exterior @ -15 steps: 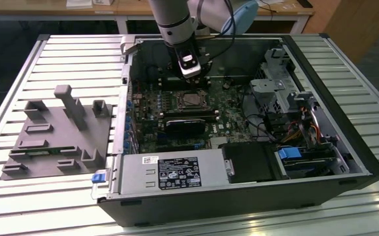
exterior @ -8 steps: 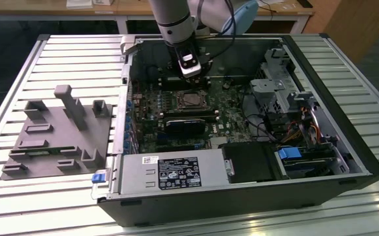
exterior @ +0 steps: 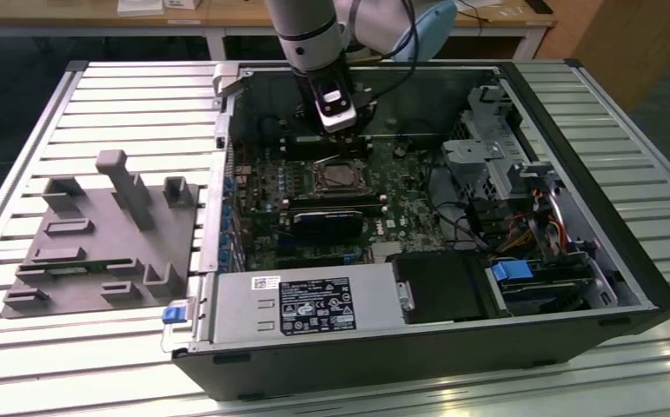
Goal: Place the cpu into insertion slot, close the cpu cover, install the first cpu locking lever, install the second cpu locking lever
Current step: 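Install the first cpu locking lever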
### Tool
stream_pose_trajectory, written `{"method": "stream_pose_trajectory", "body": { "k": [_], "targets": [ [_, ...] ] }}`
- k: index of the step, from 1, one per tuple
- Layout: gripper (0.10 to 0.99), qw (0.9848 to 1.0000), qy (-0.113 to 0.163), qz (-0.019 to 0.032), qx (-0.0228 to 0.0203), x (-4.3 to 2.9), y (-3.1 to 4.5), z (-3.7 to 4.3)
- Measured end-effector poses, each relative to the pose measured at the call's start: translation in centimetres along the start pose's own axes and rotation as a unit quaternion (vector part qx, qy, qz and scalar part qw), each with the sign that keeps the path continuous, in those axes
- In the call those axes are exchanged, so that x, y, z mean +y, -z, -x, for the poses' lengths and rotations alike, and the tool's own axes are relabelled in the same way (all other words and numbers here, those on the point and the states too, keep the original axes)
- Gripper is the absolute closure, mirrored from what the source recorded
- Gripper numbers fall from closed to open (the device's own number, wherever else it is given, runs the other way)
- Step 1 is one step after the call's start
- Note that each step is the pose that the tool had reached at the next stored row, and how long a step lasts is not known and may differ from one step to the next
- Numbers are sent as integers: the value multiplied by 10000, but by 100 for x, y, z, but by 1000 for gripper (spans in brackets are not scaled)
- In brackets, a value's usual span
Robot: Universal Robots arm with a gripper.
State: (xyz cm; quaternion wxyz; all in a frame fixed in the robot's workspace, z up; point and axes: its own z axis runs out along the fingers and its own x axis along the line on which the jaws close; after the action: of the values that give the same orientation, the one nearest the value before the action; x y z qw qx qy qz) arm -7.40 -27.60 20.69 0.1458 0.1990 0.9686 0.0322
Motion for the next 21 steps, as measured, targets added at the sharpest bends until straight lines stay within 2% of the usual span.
{"method": "stream_pose_trajectory", "body": {
  "k": [1, 2, 3, 6, 7, 11, 21],
  "targets": [
    [980, 10000, 0, 0, 1, 0, 0, 0],
    [980, 10000, 1, -8, 20, 0, -1, 1],
    [980, 10000, 0, -30, 70, 2, -3, 5],
    [980, 9995, -1, -127, 294, 10, -12, 25],
    [980, 9994, -1, -141, 328, 11, -14, 29],
    [980, 9994, -2, -140, 330, 12, -14, 29],
    [980, 9992, 182, -63, 363, 31, -32, 78]
  ]
}}
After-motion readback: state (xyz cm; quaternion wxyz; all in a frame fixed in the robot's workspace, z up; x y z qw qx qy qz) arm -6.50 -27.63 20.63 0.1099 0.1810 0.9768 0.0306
